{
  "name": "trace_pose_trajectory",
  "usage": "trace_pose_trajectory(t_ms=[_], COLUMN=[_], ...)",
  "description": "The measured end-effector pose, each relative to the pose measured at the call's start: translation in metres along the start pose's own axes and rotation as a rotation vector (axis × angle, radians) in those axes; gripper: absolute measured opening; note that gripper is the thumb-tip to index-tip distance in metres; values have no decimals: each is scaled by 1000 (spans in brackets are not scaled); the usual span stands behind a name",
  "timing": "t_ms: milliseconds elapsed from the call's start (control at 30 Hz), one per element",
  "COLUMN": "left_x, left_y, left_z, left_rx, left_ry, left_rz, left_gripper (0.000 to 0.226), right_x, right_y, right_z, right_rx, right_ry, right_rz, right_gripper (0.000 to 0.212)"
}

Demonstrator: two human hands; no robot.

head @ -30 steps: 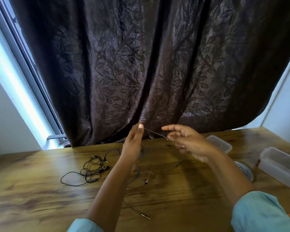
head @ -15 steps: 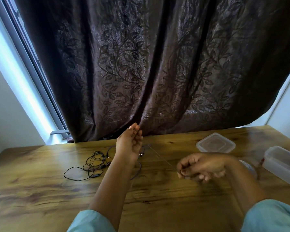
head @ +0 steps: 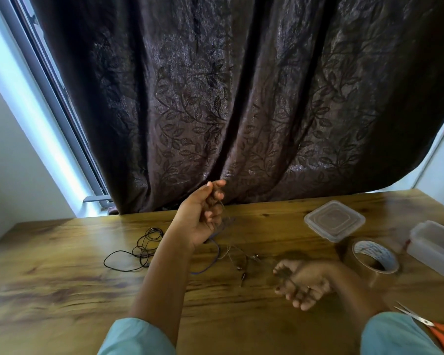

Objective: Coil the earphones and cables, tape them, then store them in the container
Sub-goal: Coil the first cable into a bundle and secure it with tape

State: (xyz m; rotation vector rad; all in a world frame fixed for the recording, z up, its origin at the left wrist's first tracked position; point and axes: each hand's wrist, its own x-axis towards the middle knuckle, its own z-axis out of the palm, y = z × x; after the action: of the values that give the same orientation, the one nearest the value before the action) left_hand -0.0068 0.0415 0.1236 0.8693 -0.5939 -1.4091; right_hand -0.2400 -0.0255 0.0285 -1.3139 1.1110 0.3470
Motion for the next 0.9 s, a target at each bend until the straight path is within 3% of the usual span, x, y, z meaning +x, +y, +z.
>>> trace_pose_trajectory(t_ms=[133, 200, 333, 467, 533, 600, 700, 767, 900], left_x=[-6, -6, -7, -11, -13, -14, -11, -9, -6], left_y=[0, -2, -4, -3, 0, 2, 4, 3, -14], left_z=[2, 2, 1, -1, -3, -8, -16, -21, -31], left_rx=[144, 200, 258, 270, 266, 266, 236, 241, 535], left_ry=[-71, -88, -113, -165, -168, -149, -19, 89, 228], left_rz=[-72, -111, -167, -189, -172, -143, -73, -36, -130], left_gripper=[28, 31, 34, 37, 40, 44, 54, 63, 63], right_x=[15, 22, 44, 60, 65, 68, 69, 63, 38], right_y=[-14, -19, -19, -14, -12, -11, -10, -12, -23], right_z=[13, 20, 34, 35, 32, 29, 18, 8, 2], right_rx=[-27, -248, -445, -554, -620, -654, -499, -274, 485], right_ry=[463, 633, 704, 817, 854, 903, 922, 892, 798], right_rz=[-136, -165, -183, -294, -302, -275, -227, -235, -428], right_gripper=[43, 47, 58, 15, 6, 19, 31, 28, 12])
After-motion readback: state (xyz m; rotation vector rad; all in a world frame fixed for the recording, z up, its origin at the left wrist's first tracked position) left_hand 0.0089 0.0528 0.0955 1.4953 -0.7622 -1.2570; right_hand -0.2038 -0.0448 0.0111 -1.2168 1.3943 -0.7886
